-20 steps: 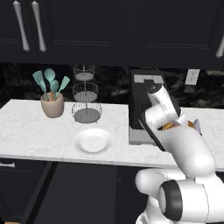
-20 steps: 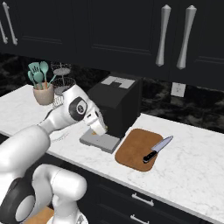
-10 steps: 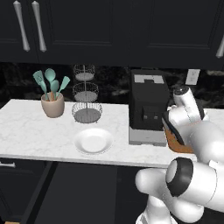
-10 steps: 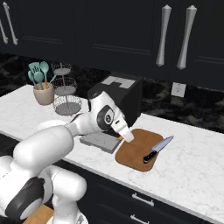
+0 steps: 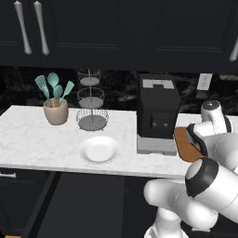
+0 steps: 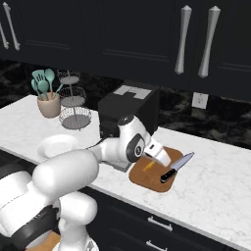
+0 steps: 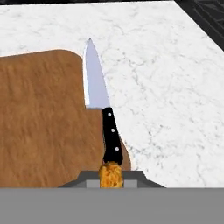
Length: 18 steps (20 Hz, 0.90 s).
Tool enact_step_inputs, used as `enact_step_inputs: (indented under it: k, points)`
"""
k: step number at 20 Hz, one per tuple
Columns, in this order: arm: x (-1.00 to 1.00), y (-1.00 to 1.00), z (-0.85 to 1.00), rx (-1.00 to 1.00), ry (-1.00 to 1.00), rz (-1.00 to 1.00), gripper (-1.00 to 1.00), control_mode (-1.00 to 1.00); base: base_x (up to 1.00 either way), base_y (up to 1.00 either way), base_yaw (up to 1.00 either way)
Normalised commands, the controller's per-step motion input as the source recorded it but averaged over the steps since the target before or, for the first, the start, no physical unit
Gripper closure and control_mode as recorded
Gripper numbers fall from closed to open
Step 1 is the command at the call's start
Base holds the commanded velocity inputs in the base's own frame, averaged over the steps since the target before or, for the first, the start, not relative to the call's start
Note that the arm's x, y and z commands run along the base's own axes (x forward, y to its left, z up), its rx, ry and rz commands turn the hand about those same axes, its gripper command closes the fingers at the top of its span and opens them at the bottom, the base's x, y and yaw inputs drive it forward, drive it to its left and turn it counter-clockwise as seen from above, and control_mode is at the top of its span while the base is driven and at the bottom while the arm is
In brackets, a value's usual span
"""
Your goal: Pick up the knife from the drawer and place it on the cutting board. Then place the meat from the plate to the cutting board.
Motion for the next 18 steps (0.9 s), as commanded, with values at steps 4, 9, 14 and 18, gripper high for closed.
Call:
enact_step_inputs:
  k: [4,9,14,18]
  points:
    - [0.00,0.04,-0.06,-0.07,0.30,0.31,1.00,-1.00,0.00,0.00,0.00]
    - [0.19,0.00,-0.15,0.00,0.20,0.23,1.00,-1.00,0.00,0.00,0.00]
    - [0.28,-0.01,-0.25,0.05,0.03,0.20,1.00,-1.00,0.00,0.00,0.00]
    - [0.23,-0.02,-0.29,0.09,0.00,0.19,1.00,-1.00,0.00,0.00,0.00]
